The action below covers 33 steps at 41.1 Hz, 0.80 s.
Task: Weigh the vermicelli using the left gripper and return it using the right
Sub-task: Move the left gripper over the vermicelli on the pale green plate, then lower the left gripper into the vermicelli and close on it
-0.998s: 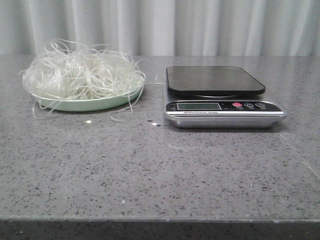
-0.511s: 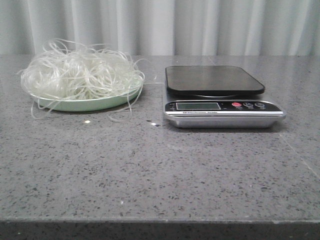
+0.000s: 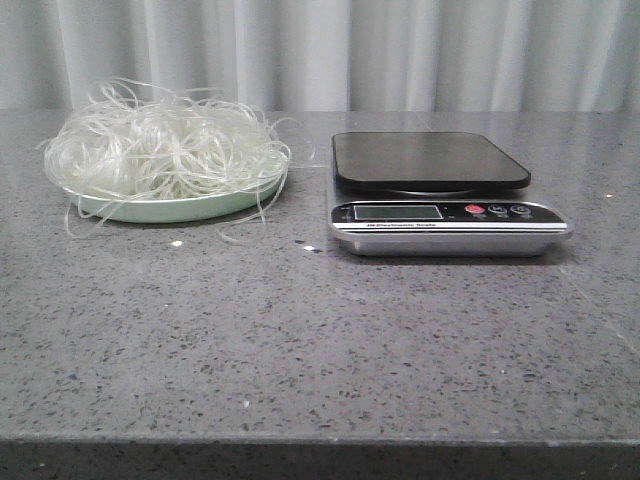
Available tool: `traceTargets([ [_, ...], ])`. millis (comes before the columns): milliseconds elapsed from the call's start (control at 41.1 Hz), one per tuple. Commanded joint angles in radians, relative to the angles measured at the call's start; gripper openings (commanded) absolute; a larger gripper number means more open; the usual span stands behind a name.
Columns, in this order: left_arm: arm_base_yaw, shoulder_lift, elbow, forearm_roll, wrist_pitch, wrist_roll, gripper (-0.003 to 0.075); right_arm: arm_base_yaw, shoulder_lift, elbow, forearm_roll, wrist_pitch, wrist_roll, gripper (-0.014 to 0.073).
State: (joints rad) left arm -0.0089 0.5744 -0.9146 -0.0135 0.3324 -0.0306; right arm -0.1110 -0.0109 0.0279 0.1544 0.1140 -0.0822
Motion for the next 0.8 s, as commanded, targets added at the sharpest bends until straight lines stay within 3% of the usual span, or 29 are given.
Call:
traceTargets([
  [0,-0.037,0.139,-0.107,-0.004,0.072,0.010,0.0252,-0.001,-0.016,-0.008,-0.007,-0.080,-0.004,0.0152],
  [170,-0.167,0.332,-0.211,-0.005,0.182,0.073,0.0485,-0.001,-0.016,-0.008,-0.007,-0.080,-0.004,0.0152],
  [268,-0.236,0.432,-0.259,-0.005,0.232,0.080,0.0553,-0.001,-0.016,-0.008,-0.007,-0.080,-0.004,0.0152],
  [438,-0.292,0.591,-0.354,-0.016,0.333,0.111,0.0573,-0.001,-0.016,-0.008,-0.007,-0.080,-0.004,0.0152],
  [608,-0.293,0.778,-0.474,-0.162,0.502,0.226,0.0622,-0.001,-0.016,-0.008,-0.007,-0.080,-0.004,0.0152],
  [779,-0.293,0.917,-0.533,-0.153,0.539,0.226,0.0622,-0.001,-0.016,-0.008,-0.007,-0.080,-0.004,0.0152],
])
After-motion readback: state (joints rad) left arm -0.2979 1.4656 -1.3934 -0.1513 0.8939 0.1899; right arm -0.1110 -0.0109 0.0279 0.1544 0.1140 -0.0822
